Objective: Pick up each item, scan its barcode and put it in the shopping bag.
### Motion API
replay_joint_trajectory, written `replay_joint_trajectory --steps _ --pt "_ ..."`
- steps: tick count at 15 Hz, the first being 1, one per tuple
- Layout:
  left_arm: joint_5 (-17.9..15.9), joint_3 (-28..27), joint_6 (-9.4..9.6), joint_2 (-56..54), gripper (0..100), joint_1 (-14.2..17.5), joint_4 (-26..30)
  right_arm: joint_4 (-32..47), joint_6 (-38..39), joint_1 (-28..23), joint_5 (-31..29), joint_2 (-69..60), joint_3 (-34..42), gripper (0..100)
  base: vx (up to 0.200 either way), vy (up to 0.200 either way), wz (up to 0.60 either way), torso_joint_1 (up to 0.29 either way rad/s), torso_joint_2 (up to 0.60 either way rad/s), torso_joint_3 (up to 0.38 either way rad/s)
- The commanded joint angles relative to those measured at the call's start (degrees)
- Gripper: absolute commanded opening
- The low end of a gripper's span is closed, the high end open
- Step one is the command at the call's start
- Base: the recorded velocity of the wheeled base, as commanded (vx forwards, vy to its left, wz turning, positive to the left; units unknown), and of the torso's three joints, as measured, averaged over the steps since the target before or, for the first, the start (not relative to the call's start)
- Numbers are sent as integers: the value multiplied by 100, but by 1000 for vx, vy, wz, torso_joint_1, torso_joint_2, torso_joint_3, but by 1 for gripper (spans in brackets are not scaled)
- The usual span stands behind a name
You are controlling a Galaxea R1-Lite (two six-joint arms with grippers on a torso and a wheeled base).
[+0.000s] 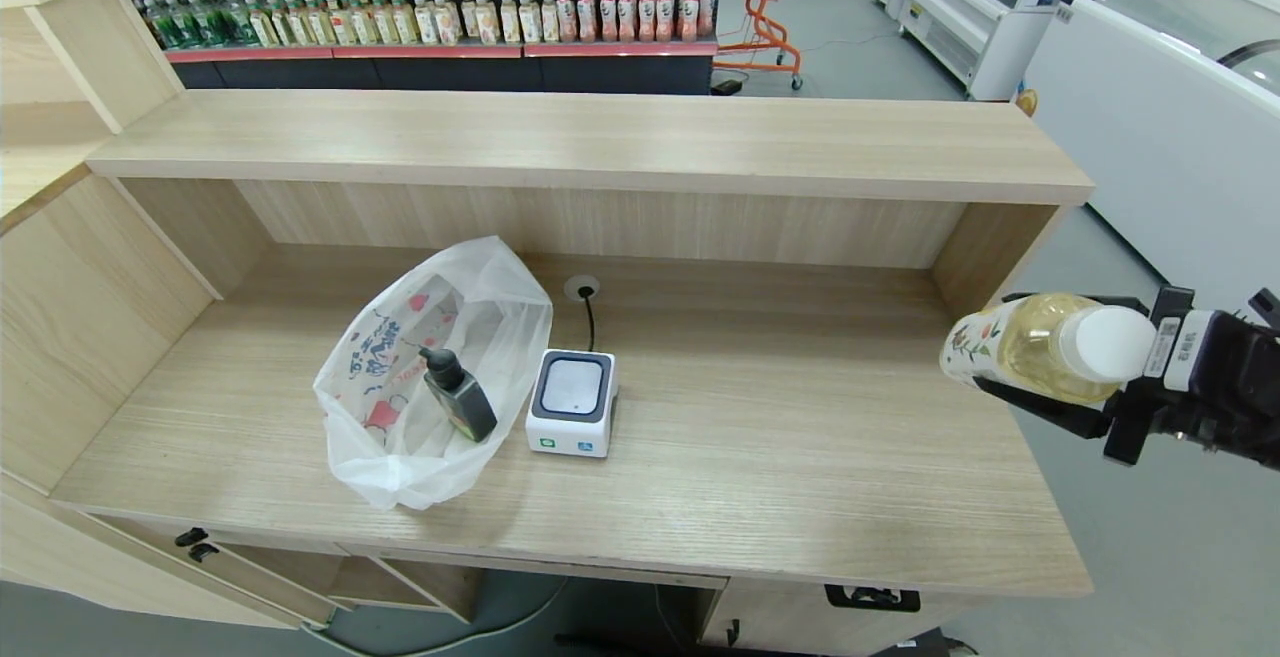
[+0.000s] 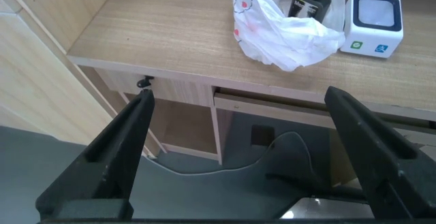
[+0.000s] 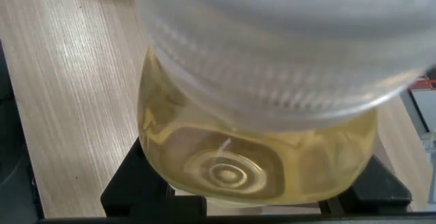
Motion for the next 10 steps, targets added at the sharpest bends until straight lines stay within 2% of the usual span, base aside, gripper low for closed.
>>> replay_joint_trajectory --steps 1,7,10 --pt "11 0 -5 -2 100 -1 4 -4 -13 126 9 -92 165 0 0 0 0 0 0 0" --pt "11 0 -31 -2 100 -1 -5 -4 128 513 27 66 209 0 0 200 0 4 3 2" --pt "11 0 -22 -2 100 -1 -5 -13 154 548 229 321 182 0 0 200 0 -4 -1 4"
